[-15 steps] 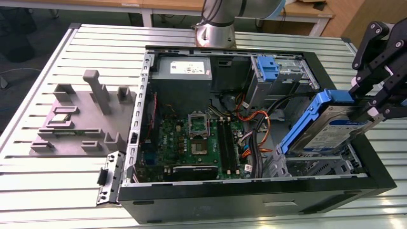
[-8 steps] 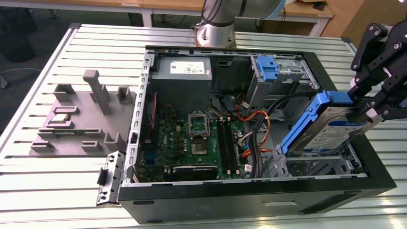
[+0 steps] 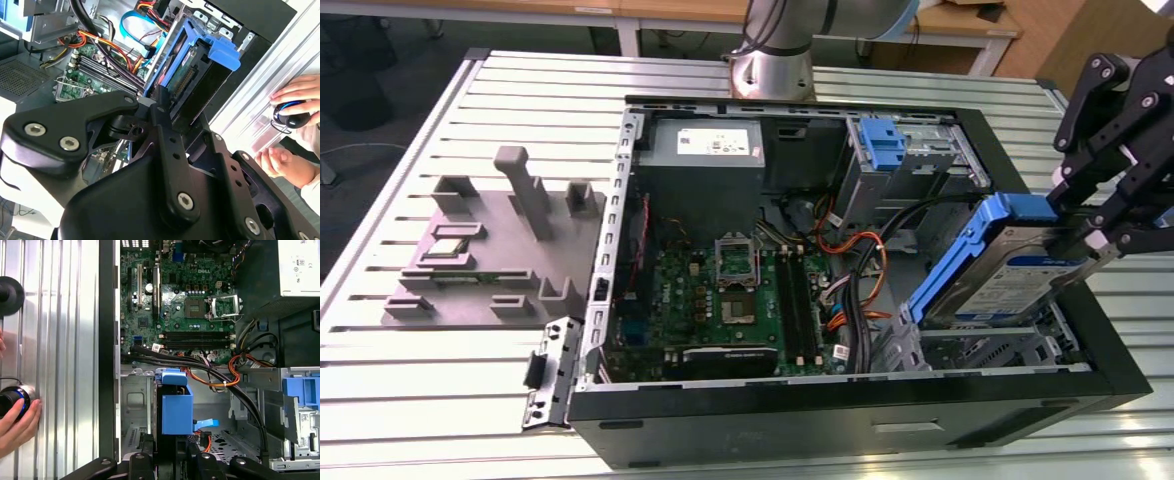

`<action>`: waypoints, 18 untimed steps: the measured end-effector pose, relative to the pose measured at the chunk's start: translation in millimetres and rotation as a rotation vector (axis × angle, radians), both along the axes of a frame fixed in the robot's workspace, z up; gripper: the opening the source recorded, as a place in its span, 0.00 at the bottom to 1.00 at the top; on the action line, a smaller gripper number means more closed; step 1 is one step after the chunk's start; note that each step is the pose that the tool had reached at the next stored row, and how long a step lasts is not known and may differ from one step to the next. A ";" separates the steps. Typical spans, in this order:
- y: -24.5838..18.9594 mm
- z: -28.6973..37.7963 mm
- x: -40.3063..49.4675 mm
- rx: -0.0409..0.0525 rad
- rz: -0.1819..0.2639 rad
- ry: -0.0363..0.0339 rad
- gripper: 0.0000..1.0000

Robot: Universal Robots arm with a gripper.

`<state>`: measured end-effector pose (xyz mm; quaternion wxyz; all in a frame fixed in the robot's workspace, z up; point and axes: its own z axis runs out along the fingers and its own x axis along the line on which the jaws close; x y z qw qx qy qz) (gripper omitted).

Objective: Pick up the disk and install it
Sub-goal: 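Pick up the disk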

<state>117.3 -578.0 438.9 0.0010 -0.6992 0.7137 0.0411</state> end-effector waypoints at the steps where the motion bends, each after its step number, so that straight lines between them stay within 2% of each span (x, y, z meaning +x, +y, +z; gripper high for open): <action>1: 0.0 -0.8 0.0 0.0002 0.000 0.0000 0.35; 18: 0.0 -30.0 0.0 0.0001 0.000 0.0000 0.35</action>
